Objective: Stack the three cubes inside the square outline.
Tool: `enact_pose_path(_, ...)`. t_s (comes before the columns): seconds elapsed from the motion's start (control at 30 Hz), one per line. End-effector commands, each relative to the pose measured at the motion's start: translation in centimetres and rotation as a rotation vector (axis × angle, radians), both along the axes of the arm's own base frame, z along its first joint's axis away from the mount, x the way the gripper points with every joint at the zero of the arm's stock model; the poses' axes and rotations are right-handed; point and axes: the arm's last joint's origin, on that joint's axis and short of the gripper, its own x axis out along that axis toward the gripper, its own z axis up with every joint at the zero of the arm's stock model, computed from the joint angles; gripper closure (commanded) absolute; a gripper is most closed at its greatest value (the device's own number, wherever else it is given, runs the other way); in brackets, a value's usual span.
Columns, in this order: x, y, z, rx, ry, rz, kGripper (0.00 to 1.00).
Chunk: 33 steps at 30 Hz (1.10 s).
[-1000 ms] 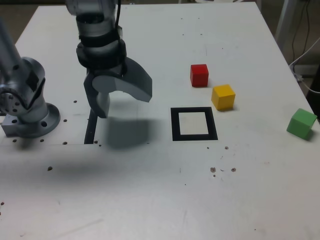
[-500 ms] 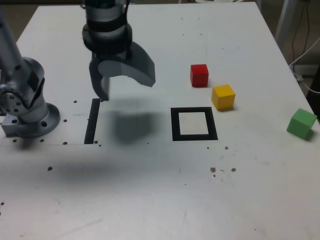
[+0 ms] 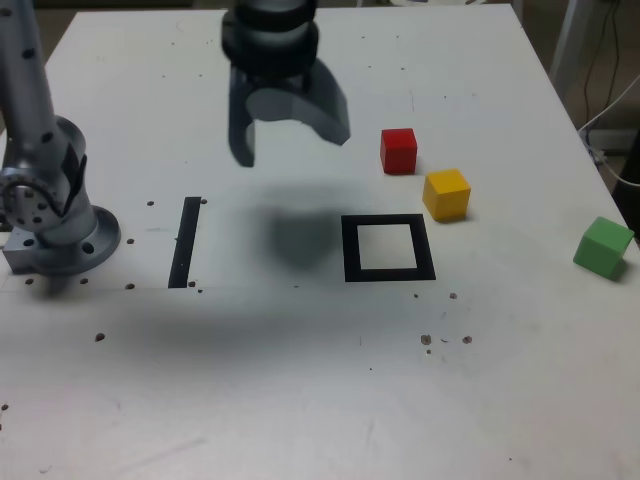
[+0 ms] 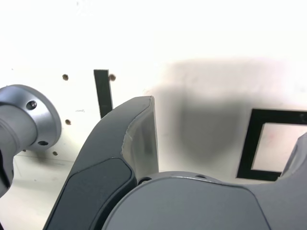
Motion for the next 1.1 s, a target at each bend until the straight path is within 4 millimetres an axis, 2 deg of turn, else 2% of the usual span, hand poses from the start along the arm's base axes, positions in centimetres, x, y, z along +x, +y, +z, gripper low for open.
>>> enact_pose_path(0.0, 1.4, 0.7, -0.3, 0.005, 0.031, 0.001, 0.01)
enact_pose_path(0.13, 4.0, 2.1, -0.9, 0.008, 0.064, 0.005, 0.01)
enact_pose_path(0.47, 8.4, 4.8, -1.6, 0.014, 0.078, 0.018, 0.01)
enact_pose_path(0.73, 11.0, 6.4, -2.4, -0.006, 0.072, 0.027, 0.01)
enact_pose_path(1.07, 13.6, 8.0, -4.9, -0.056, 0.081, 0.031, 0.03)
